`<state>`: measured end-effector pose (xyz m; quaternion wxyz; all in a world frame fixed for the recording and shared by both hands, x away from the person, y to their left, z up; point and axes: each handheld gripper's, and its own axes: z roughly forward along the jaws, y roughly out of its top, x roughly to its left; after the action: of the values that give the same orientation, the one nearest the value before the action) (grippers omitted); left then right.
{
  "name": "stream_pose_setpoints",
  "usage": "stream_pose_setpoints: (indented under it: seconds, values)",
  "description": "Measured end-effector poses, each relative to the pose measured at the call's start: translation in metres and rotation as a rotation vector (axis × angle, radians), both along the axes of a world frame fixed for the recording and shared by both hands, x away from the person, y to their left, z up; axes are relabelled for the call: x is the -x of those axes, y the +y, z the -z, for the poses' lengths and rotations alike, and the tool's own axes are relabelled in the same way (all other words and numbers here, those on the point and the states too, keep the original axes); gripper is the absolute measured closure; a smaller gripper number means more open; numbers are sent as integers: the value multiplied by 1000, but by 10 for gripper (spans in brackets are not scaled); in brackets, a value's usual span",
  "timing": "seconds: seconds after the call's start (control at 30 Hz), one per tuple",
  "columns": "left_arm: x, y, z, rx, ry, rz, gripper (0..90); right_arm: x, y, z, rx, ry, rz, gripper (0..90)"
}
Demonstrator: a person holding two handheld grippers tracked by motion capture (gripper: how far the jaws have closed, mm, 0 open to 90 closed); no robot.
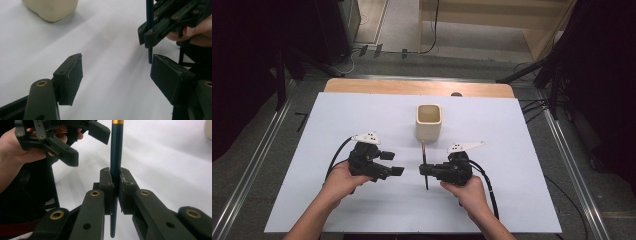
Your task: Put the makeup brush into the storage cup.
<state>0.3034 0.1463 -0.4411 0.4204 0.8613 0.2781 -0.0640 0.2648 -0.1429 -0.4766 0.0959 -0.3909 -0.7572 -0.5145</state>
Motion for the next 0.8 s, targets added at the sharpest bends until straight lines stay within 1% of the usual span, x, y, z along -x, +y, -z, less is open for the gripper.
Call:
stream_pose_setpoints:
  seconds: [0.03, 0.07, 0.1, 0.13, 0.2, 0.43, 0.5, 0.53, 0.57, 0.67, 0.7, 0.8]
  values:
    - [0, 0, 0, 0, 0, 0, 265, 0, 0, 0, 4, 1, 4, 834]
    - [0, 0, 0, -13, -6, 5, 265, 0, 0, 0, 4, 1, 4, 834]
    - [1, 0, 1, -29, -22, 10, 261, 0, -1, -1, 9, -3, 5, 834]
    - [1, 0, 1, -29, -22, 10, 260, 0, -1, -1, 13, -5, 8, 834]
    - [2, 1, 1, -44, -35, 15, 260, 0, -2, -2, 17, -2, 9, 834]
    - [4, 8, 3, -89, -83, 28, 259, -2, -6, -4, 34, -15, 26, 834]
    - [4, 11, 3, -93, -91, 27, 259, -3, -8, -6, 39, -28, 34, 834]
    - [5, 14, 3, -113, -112, 28, 259, -3, -8, -7, 39, -27, 36, 834]
    - [5, 14, 3, -113, -112, 28, 259, -3, -8, -7, 39, -27, 36, 834]
    - [8, 17, 4, -140, -139, 29, 259, -3, -10, -8, 41, -32, 45, 834]
    - [8, 19, 5, -151, -150, 36, 259, -3, -11, -8, 43, -35, 48, 834]
    - [10, 22, 6, -157, -174, 39, 254, -4, -11, -8, 54, -40, 54, 834]
